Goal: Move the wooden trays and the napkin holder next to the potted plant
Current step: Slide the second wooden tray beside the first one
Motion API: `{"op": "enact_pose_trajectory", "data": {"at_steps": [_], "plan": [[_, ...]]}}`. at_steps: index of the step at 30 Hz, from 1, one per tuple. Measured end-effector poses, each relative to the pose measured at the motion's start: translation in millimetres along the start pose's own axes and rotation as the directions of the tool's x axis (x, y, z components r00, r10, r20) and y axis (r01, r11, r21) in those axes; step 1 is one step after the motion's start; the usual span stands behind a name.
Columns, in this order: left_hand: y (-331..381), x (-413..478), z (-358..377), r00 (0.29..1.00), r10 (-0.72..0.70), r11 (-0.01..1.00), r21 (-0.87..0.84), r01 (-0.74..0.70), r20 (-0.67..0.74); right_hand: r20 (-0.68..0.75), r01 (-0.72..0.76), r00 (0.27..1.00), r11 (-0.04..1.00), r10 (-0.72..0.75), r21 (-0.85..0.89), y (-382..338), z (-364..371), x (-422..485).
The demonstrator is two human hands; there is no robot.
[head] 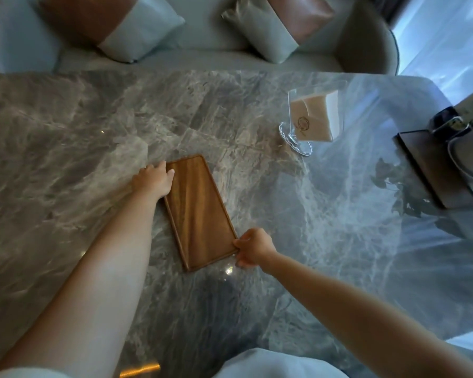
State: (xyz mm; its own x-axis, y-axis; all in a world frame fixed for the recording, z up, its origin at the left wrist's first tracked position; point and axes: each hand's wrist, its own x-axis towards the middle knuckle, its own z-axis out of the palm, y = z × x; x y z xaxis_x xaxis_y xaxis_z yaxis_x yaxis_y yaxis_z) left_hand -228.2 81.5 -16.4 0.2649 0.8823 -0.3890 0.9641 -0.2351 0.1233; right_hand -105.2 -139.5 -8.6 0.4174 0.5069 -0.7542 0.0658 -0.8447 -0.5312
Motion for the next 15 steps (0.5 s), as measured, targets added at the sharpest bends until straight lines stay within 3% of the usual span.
{"op": "enact_pose_trajectory", "data": {"at_steps": [9, 15], "plan": [[-3.3, -3.5, 3.9, 0.998, -0.050, 0.994, -0.096, 0.053, 0.036, -0.023, -0.047, 0.998, 0.988, 0.051, 0.145, 8.6, -1.2, -0.6], [7.1, -15.3, -5.1, 0.998, -0.064, 0.983, -0.173, 0.064, 0.005, -0.039, 0.020, 0.999, 0.989, -0.014, 0.147, 14.4, -25.2, -6.5]]}}
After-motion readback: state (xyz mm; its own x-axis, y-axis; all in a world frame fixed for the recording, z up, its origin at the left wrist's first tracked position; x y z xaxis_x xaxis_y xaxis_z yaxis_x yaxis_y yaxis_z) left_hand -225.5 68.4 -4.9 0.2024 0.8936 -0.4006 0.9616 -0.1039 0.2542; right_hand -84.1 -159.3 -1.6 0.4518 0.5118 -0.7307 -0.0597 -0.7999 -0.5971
